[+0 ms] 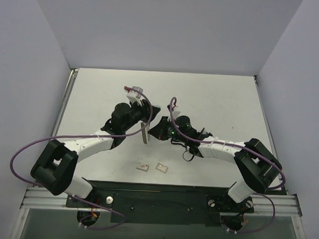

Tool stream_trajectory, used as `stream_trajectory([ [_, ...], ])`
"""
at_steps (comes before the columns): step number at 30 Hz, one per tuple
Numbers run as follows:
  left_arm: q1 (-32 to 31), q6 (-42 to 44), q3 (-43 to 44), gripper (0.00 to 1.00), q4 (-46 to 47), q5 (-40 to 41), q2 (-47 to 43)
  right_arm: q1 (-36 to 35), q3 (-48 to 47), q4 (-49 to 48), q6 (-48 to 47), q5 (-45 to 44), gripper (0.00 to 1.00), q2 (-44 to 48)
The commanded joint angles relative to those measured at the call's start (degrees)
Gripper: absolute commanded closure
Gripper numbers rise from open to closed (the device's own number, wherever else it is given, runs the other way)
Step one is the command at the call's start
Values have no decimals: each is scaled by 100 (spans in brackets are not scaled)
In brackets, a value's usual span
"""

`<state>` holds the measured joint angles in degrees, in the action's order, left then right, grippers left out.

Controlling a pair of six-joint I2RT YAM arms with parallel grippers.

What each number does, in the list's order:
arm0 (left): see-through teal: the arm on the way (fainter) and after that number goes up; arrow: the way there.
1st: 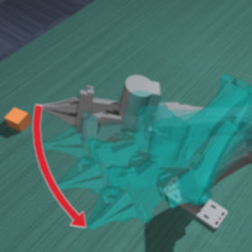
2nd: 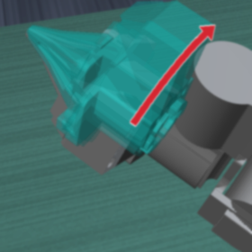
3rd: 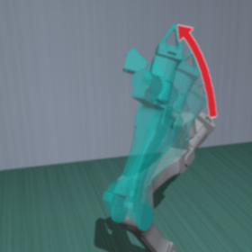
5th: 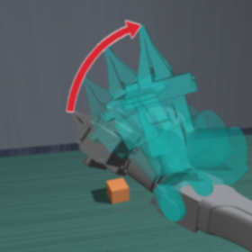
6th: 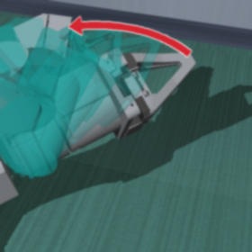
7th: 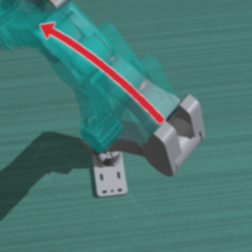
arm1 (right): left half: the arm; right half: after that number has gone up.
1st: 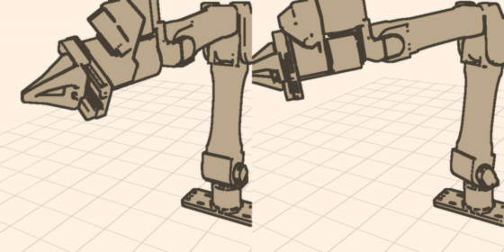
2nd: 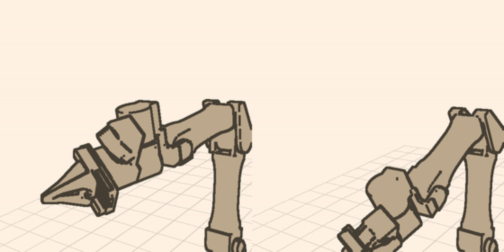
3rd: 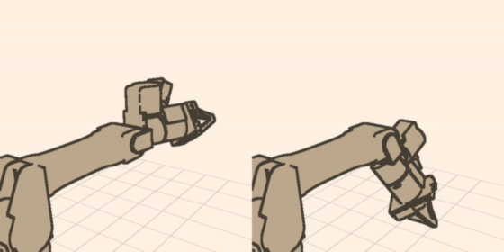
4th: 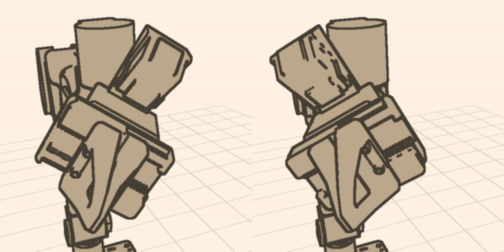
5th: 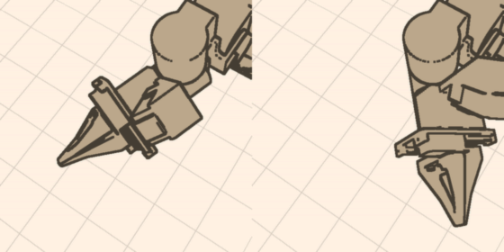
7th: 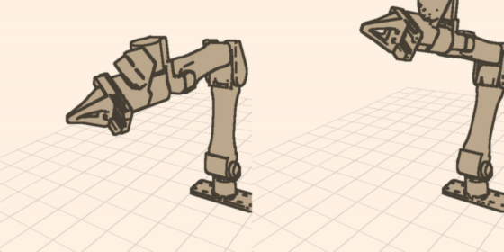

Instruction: Unload the staples from the stapler

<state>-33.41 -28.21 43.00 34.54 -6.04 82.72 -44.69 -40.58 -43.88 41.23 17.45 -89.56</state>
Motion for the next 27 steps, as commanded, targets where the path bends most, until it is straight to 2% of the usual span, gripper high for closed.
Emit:
stream_trajectory([
  [1,-43,-62,243,100,870,393,69,-128,-371,-473,263,513,100,0],
  [13,-324,219,270,100,835,894,262,-198,-838,-402,271,681,100,-35],
  [27,-394,219,314,100,396,684,-194,-102,-539,89,-62,523,100,561],
])
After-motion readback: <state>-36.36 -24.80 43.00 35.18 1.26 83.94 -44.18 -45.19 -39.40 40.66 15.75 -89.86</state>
